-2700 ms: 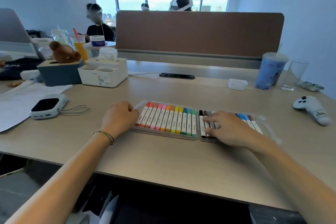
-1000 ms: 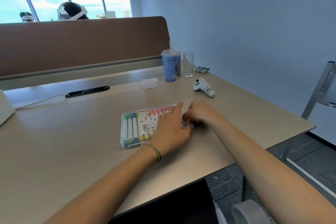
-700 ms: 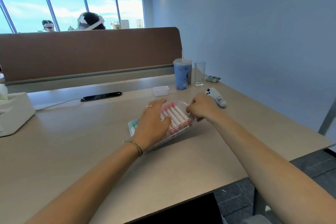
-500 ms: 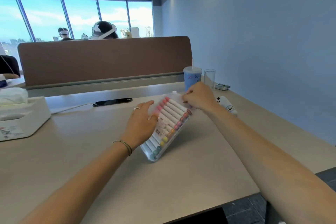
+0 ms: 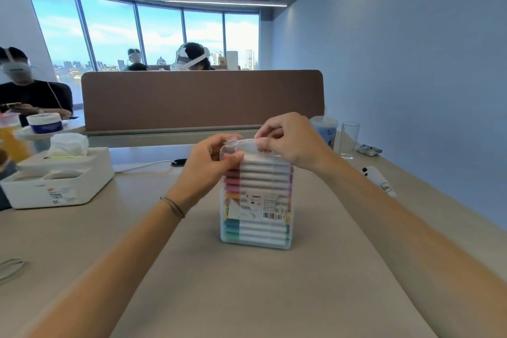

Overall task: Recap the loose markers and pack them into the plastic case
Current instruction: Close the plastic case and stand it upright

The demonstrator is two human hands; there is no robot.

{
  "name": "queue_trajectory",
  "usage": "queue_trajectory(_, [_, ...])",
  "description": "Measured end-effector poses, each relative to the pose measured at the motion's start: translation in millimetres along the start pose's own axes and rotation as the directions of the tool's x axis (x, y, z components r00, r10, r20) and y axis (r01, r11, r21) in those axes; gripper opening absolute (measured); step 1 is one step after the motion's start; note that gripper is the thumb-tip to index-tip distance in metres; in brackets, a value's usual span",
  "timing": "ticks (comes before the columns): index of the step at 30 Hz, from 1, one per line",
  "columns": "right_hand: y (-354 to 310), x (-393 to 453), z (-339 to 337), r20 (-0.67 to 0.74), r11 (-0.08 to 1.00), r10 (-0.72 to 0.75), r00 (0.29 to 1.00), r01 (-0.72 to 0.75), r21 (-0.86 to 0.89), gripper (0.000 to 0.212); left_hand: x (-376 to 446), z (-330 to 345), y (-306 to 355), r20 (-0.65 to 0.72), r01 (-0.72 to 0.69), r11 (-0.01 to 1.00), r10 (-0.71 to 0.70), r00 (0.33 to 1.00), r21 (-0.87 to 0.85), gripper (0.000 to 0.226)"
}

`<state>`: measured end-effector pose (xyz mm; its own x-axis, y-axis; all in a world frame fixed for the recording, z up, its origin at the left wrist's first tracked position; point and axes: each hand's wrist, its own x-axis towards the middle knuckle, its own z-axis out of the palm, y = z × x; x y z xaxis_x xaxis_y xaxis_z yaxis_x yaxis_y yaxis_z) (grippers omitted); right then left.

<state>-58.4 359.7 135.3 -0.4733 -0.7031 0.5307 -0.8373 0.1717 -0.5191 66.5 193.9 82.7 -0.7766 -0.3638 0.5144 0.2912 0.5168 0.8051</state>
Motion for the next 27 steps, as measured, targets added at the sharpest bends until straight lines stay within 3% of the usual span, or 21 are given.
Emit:
queue_trajectory(6, [24.7, -31.0, -11.8, 0.039, 0.987, 0.043, 0.998, -0.049, 0.151, 0.032, -5.5, -0.1, -1.3, -0.040, -0.033, 0.999, 0.032, 0.999, -0.034, 0.022])
queue_trajectory(9, [36.4, -39.1, -8.6, -0.006, 0.973, 0.079, 0.997, -0.075, 0.219, 0.036, -2.7, 1.9, -4.2, -0.066, -0.015, 0.998, 0.011, 0.998, -0.068, 0.018])
queue_trajectory(14, [38.4, -40.4, 1.7, -0.103, 0.965, 0.115, 0.988, -0.086, 0.249, 0.043, -4.1, 9.6, -3.2, -0.126, -0.033, 0.994, 0.020, 0.992, -0.102, 0.031])
queue_trajectory(16, [38.4, -40.3, 3.1, -0.124, 0.967, 0.121, 0.985, -0.088, 0.241, 0.044, -8.2, 14.7, -4.9, -0.181, -0.063, 0.992, 0.042, 0.983, -0.113, 0.037])
queue_trajectory(21, [36.9, -40.0, 3.7, -0.113, 0.965, 0.127, 0.985, -0.097, 0.242, 0.043, -10.4, 19.3, -12.5, -0.268, -0.148, 0.987, 0.158, 0.950, 0.056, 0.030])
queue_trajectory(27, [35.7, -40.4, 3.3, -0.119, 0.969, 0.116, 0.986, -0.085, 0.234, 0.036, -11.9, 21.5, -8.0, -0.280, -0.158, 0.984, 0.176, 0.944, 0.088, 0.026])
